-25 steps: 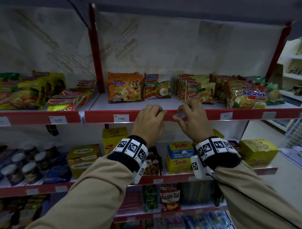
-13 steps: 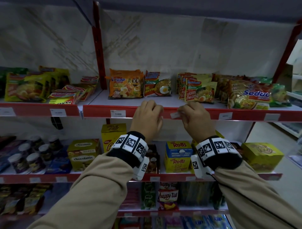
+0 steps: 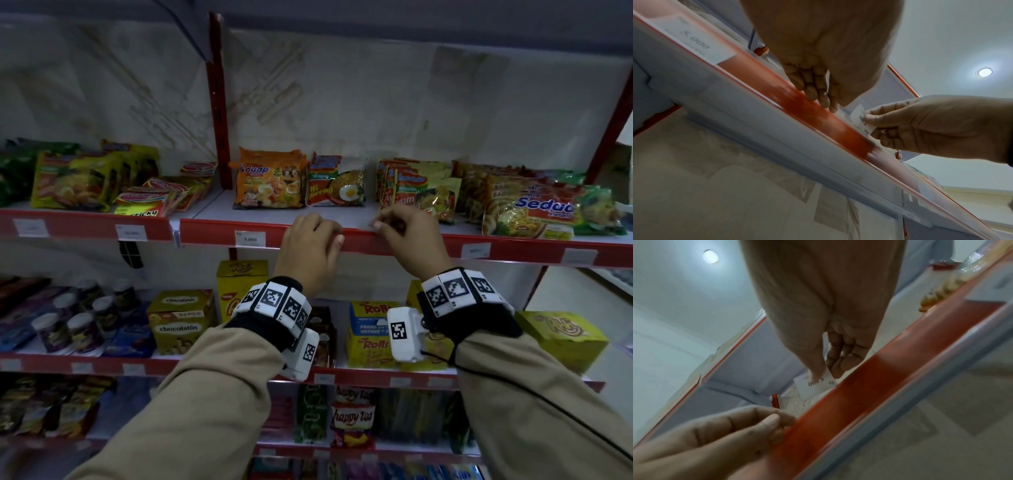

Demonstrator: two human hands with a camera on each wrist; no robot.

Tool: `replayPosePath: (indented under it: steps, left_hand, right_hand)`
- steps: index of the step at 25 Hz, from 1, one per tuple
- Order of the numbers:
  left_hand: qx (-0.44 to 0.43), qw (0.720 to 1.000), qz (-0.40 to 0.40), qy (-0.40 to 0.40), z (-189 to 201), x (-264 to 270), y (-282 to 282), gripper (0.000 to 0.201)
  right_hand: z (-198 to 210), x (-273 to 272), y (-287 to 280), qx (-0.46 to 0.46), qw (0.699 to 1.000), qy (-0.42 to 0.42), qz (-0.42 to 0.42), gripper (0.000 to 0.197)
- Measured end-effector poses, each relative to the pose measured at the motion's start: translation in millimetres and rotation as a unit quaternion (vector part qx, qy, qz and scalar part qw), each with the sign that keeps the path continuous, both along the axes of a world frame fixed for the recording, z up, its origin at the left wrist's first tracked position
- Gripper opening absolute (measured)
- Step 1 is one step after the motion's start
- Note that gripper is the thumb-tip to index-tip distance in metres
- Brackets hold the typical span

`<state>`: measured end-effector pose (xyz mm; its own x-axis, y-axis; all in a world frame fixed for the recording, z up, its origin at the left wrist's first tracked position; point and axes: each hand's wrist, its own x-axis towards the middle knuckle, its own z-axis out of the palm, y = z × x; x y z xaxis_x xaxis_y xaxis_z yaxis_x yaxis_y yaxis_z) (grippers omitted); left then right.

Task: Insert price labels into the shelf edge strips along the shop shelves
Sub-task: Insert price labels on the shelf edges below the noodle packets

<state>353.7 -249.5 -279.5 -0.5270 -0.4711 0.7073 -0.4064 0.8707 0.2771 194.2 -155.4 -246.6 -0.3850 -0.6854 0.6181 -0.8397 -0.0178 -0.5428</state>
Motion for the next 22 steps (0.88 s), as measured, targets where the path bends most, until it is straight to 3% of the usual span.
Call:
replayPosePath:
  steps: [2,5,8,13,16,18,20,22]
  left_hand:
    - [0.009,1.0,-0.004,0.013,-0.4,-0.9,-0.2,0.026]
    - [0.013,0.999,-0.009,0.031,-1.5,-2.3,0.5,0.029]
    - [0.013,0.999,-0.006,0.035,-3.3,-3.6,-0.3,0.028]
    - [0.007,0.999,-0.008,0.035,-4.4,-4.7,-4.4,0.019]
    - [-0.013,1.0,-0.009,0.015,-2.9,-3.0,-7.3,0.017]
    - [-0.024,1.0,-0.007,-0.002,-2.1,-1.5,-7.9,0.016]
    - [-0.03,0.999,-0.008,-0.011,-1.3,-0.1,-7.0,0.017]
    - [-0.029,0.999,-0.015,-0.009,-0.2,1.9,-6.6,0.018]
  right_hand:
    - [-5.9,8.5,-1.5,-0.049,0.986,-0.154,0.044,0.002]
    - [-14.8,25.3,-4.7,-0.097,0.906,-0.386,0.146,0.014]
    - [-19.5,34.9,-8.7,-0.105,0.881,-0.428,0.169,0.024]
    - [-23.6,36.8,-6.0,-0.076,0.952,-0.277,0.106,0.022]
    - [-16.0,29.8,-1.7,-0.077,0.993,-0.064,0.065,0.017]
    - [-9.2,23.7,-2.1,-0.043,0.996,0.068,0.037,0.013]
    - [-6.5,19.8,-2.0,-0.035,0.994,0.1,0.018,0.011]
    - [-6.3,18.1,-1.7,-0.071,0.996,0.052,0.009,0.008]
